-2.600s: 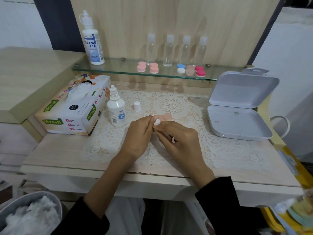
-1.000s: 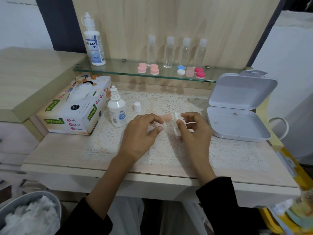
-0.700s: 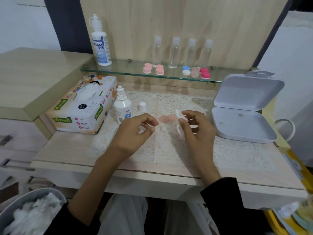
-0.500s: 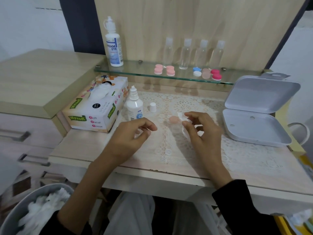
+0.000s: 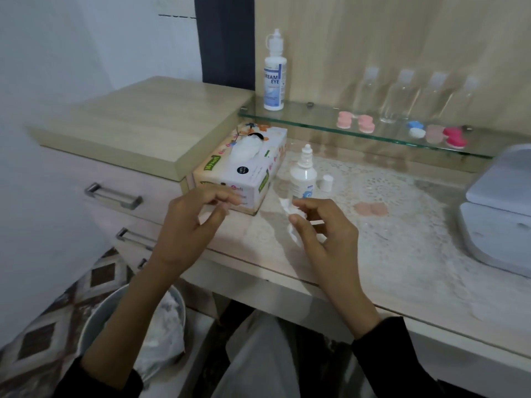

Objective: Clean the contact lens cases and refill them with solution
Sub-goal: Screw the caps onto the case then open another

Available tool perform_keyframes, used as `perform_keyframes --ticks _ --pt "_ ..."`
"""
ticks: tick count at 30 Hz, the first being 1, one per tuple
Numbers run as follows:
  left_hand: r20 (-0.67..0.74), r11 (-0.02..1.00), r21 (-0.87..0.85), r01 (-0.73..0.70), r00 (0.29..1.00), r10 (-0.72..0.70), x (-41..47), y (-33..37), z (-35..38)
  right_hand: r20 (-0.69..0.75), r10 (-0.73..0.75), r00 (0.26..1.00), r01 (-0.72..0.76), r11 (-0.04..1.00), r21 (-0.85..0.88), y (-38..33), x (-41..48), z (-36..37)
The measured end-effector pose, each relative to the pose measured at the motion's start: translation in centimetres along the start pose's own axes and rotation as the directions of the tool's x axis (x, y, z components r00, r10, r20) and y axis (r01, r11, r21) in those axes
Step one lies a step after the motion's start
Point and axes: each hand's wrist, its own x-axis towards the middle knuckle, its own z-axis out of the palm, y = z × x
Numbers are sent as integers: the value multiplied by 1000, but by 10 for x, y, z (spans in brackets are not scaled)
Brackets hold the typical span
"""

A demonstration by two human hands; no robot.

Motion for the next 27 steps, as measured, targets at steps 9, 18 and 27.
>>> perform_keyframes --ticks 9,18,27 --pt "-151 988 105 116 983 -99 -31 -38 -71 130 -87 988 69 988 135 -38 -9 73" --pt "-242 938 165 306 934 -262 -76 -79 -125 271 -135 953 80 976 205 -66 -36 149" --pt "-294 882 154 446 873 -390 -116 -104 -149 494 -123 861 -3 969 246 -63 -76 220"
